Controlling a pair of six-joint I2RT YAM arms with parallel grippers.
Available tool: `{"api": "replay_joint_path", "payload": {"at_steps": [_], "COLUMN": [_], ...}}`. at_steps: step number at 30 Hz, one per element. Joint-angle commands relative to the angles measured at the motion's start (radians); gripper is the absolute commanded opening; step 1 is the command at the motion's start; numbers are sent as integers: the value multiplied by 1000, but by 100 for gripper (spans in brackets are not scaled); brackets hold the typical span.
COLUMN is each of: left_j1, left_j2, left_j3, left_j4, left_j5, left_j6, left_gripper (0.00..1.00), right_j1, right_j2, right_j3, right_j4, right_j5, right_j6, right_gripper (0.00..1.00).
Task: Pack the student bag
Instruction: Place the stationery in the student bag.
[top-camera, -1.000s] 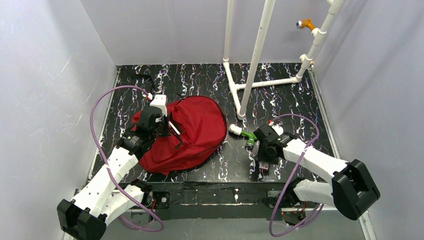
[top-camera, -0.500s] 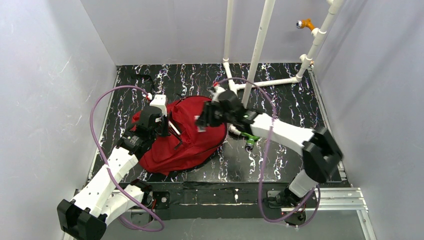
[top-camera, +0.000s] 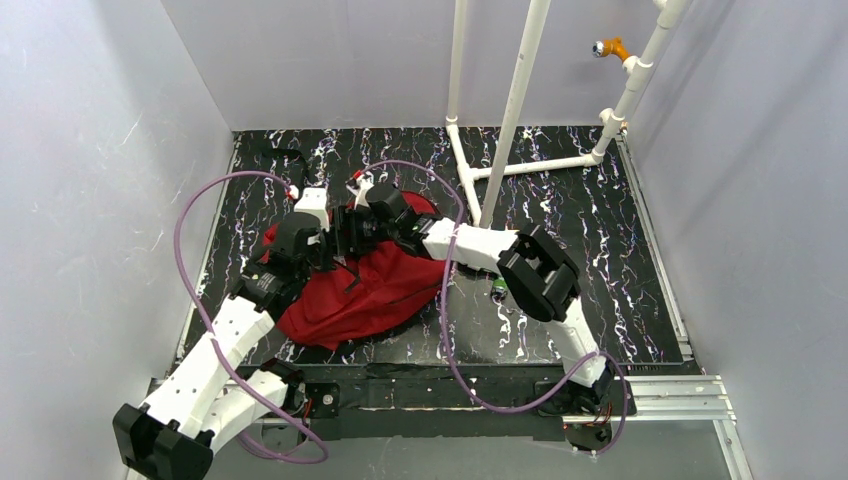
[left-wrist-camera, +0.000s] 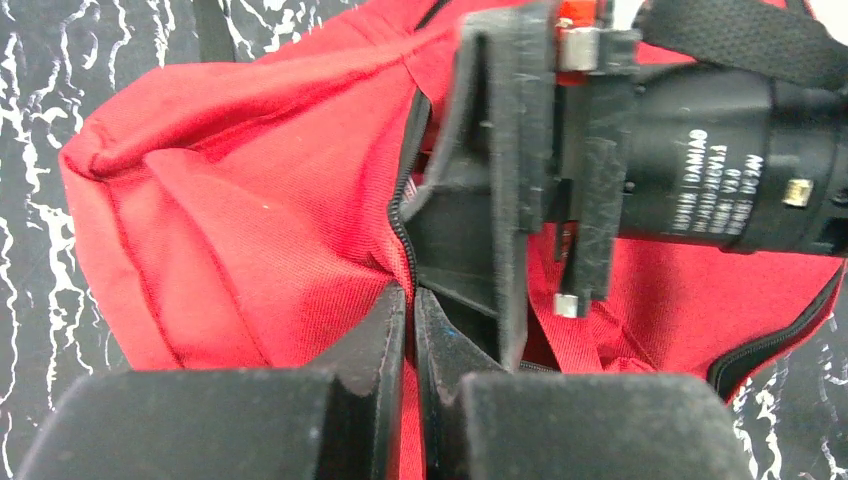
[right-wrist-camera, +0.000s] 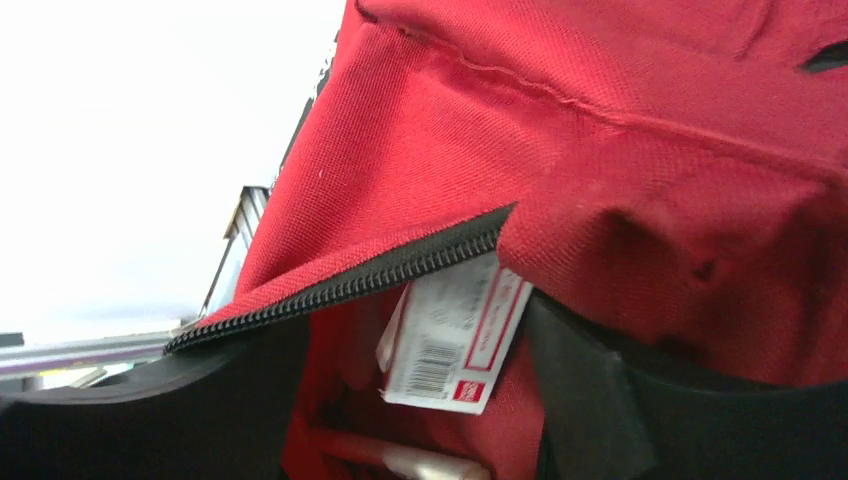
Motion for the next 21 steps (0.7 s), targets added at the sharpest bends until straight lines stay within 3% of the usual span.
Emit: {"api": "replay_joint_path", "payload": {"at_steps": [1,10,16,21], "left_j1": [2,4,4,4], "left_j2": [-30,-8,41,73], "left_j3": [11,15,27,30], "left_j4": [10,12,10,11], "left_j5": [-9,23,69,99], "left_j6": [2,1,1,1], "left_gripper": [0,0,0,0], "right_j1": [2,3,93,216], "right_j2": [-139,-404,-525,-516], "right_j3": [-34,-216,-433,-461], "right_j4": [-110,-381,-251,-188], "right_j5": [76,211,275,499], "right_j6": [-123,-335,-378,-446], "right_gripper": [96,98,98,98]}}
